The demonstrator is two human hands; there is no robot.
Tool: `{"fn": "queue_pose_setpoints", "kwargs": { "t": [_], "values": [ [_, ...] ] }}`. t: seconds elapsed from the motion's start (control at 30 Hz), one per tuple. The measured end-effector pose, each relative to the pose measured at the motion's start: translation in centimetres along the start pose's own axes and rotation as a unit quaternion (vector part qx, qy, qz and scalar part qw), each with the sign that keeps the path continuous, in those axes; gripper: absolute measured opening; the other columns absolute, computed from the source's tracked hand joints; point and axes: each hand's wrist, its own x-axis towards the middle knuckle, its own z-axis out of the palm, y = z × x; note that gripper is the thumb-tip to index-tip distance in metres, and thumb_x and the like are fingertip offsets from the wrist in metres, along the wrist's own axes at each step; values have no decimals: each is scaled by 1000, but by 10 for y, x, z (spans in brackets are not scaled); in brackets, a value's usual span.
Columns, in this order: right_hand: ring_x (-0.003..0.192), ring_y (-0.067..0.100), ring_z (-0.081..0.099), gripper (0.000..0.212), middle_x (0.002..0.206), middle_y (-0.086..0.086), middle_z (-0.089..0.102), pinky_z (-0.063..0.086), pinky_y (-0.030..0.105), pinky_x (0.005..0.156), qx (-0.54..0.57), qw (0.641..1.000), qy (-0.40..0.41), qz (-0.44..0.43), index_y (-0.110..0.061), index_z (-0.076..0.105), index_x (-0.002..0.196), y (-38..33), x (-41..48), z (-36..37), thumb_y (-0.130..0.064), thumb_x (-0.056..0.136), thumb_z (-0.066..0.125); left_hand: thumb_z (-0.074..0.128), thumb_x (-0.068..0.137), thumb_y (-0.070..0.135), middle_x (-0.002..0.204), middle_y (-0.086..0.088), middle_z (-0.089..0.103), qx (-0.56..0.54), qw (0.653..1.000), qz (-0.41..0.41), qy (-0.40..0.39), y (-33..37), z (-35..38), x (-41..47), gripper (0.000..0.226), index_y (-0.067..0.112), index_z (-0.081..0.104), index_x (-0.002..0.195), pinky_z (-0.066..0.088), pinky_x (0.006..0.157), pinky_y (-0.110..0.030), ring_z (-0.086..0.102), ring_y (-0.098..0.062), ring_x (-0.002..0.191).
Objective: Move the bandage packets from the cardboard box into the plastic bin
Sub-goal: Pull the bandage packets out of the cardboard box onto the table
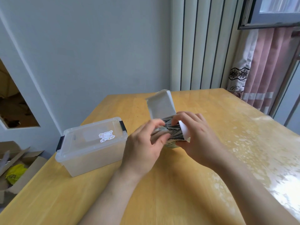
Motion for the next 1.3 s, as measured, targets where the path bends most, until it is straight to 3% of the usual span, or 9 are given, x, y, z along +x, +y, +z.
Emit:
{"fn": "queue_pose_setpoints", "kwargs": {
  "t": [0.23,0.33,0.43,0.53,0.6,0.8,0.93,1.13,1.3],
  "values": [
    [99,18,39,48,95,-17,46,33,19,67,67,985,75,144,-28,44,98,21,4,-10,-4,69,75,60,91,37,86,29,65,-102,980,-52,165,5,-12,9,10,31,63,99,54,61,-30,65,-13,66],
    [101,29,45,52,91,-10,48,47,40,73,104,955,132,243,-25,41,98,38,4,-14,-5,66,77,58,92,28,84,23,65,-44,991,-40,118,0,-10,6,11,33,61,102,47,59,-21,59,-5,63],
    [104,34,49,56,108,2,54,52,45,73,148,927,168,301,-29,40,99,44,3,-16,-10,64,79,58,87,23,93,15,70,13,999,-28,-45,-2,-5,2,24,35,60,108,51,71,-23,63,-1,78],
    [103,32,50,56,109,-1,53,51,45,77,128,943,156,264,-33,41,100,42,3,-14,-10,65,78,66,78,24,136,20,47,-63,965,-98,-237,10,-1,-5,58,36,48,132,37,100,-15,44,2,126],
    [102,28,47,56,107,-5,52,44,37,77,102,965,120,208,-32,45,103,35,3,-14,-8,65,79,65,76,28,142,24,40,-136,962,-112,-209,21,0,-6,65,35,43,136,30,106,-13,33,5,134],
    [106,9,36,56,115,-18,51,30,6,85,47,998,33,39,-29,52,112,6,3,-12,-8,67,79,59,87,21,100,10,64,23,999,35,34,16,-1,3,18,17,70,100,50,78,-26,58,-11,90],
    [106,7,40,56,114,-18,52,29,3,86,67,997,11,29,-31,52,110,-2,2,-12,-6,68,79,64,80,12,85,8,66,64,997,34,21,9,-1,4,10,15,72,84,50,71,-30,57,-14,78],
    [106,4,40,56,113,-19,50,29,3,87,74,997,14,12,-29,52,110,-3,2,-12,-1,68,77,71,76,20,95,8,64,43,998,24,-28,11,-5,6,23,17,74,99,41,81,-13,53,-11,89],
    [112,10,45,56,115,-17,50,36,13,90,74,997,12,-19,-26,53,110,-5,2,-10,-2,67,79,71,79,17,84,6,63,71,994,80,-12,15,-6,6,8,13,74,86,43,73,-21,52,-14,81]
  ]
}}
